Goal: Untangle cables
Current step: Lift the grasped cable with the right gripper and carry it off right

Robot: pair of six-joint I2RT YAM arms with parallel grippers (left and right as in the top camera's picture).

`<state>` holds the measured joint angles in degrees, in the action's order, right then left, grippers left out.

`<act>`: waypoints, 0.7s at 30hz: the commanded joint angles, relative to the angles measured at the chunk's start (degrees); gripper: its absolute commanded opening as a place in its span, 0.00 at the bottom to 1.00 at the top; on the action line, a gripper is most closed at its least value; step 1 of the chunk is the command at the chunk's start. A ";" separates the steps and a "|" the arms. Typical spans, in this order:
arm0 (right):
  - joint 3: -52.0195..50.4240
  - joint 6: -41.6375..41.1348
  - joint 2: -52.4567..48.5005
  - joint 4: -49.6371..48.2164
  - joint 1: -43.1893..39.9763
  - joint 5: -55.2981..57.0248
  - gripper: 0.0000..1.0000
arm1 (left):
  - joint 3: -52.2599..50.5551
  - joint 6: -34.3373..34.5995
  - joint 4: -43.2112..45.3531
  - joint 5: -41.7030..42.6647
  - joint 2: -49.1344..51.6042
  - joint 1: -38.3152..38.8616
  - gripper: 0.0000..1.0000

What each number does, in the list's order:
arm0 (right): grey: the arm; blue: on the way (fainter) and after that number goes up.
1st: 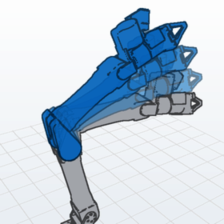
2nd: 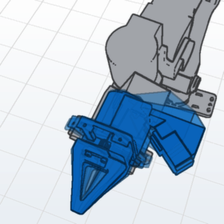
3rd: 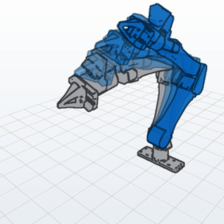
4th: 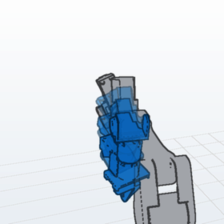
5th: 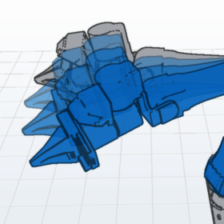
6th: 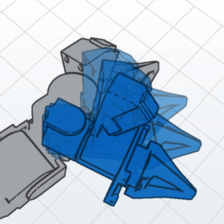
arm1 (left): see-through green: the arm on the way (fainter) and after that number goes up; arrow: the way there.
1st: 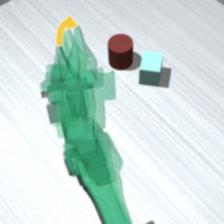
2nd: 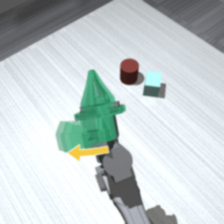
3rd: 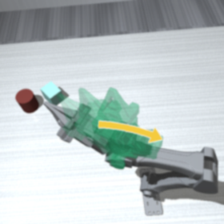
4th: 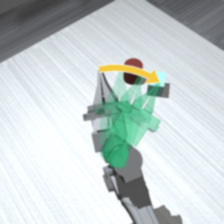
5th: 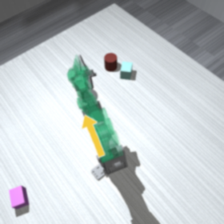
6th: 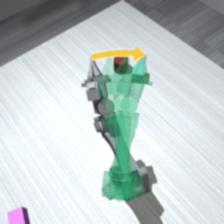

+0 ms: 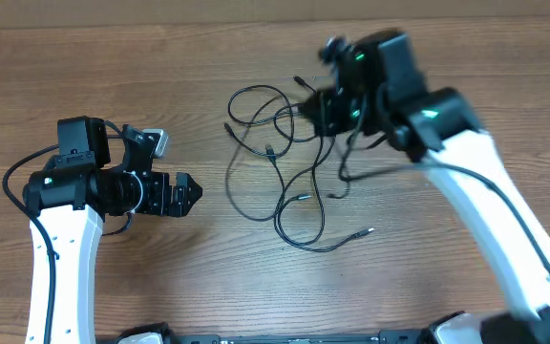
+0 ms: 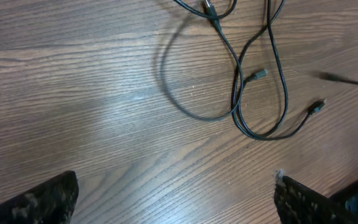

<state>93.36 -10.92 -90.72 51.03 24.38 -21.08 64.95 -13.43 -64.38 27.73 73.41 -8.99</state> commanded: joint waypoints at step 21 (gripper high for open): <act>25.18 11.21 19.02 -0.63 -0.68 81.68 0.04 | -0.31 0.79 0.17 -0.09 0.11 0.02 1.00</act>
<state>117.49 -5.91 -71.99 52.40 24.38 37.76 64.95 -13.43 -64.40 27.62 73.41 -8.99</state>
